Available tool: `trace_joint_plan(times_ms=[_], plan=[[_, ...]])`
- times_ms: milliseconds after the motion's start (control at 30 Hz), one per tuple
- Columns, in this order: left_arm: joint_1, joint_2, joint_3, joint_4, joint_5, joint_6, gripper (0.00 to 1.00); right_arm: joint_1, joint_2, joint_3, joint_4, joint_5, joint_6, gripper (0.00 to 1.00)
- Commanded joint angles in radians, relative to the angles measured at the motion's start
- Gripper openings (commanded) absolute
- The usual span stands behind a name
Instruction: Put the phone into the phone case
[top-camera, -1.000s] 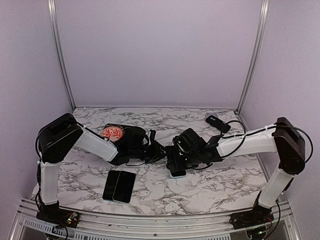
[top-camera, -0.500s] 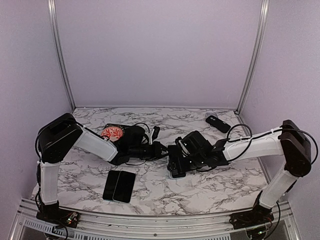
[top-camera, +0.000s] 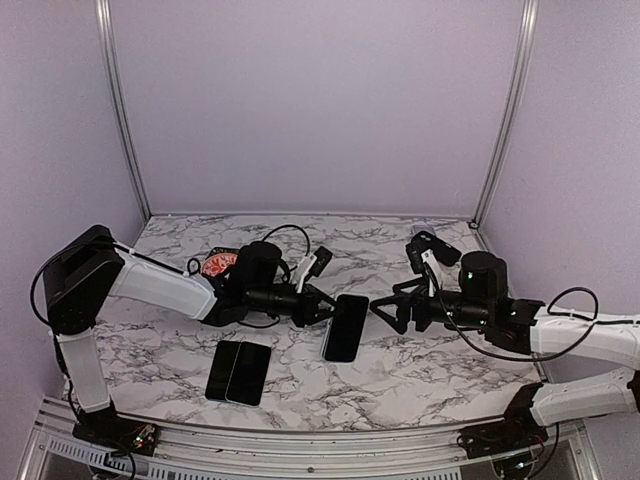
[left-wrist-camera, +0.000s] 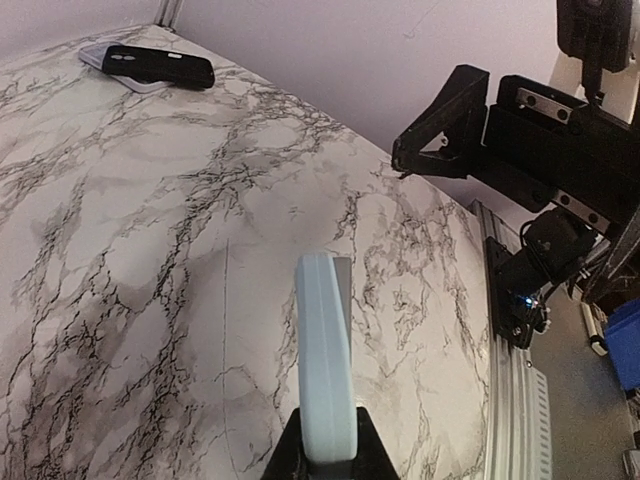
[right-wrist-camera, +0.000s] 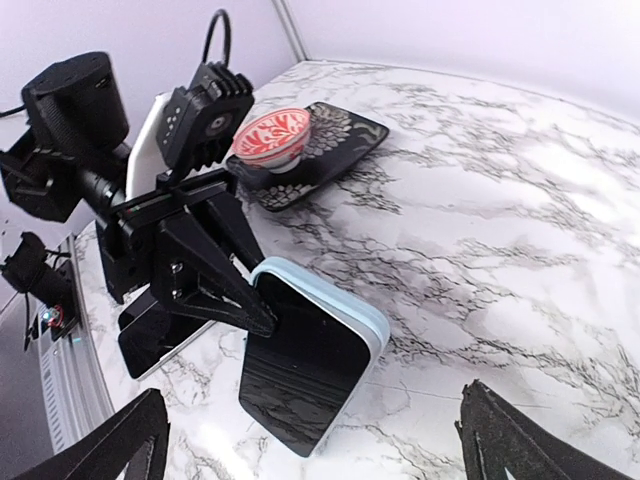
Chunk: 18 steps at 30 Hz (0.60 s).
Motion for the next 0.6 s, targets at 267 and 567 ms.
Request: trace_joint_plan(times_ms=[267, 567], plan=[[-0.038, -0.322, 0.021, -0.002, 0.24, 0.131, 0.0, -0.031, -0.059, 0.103, 0.002, -0.324, -0.194, 0.95], [-0.055, -0.361, 0.036, -0.002, 0.242, 0.126, 0.0, -0.007, -0.033, 0.079, 0.205, -0.478, -0.102, 0.67]])
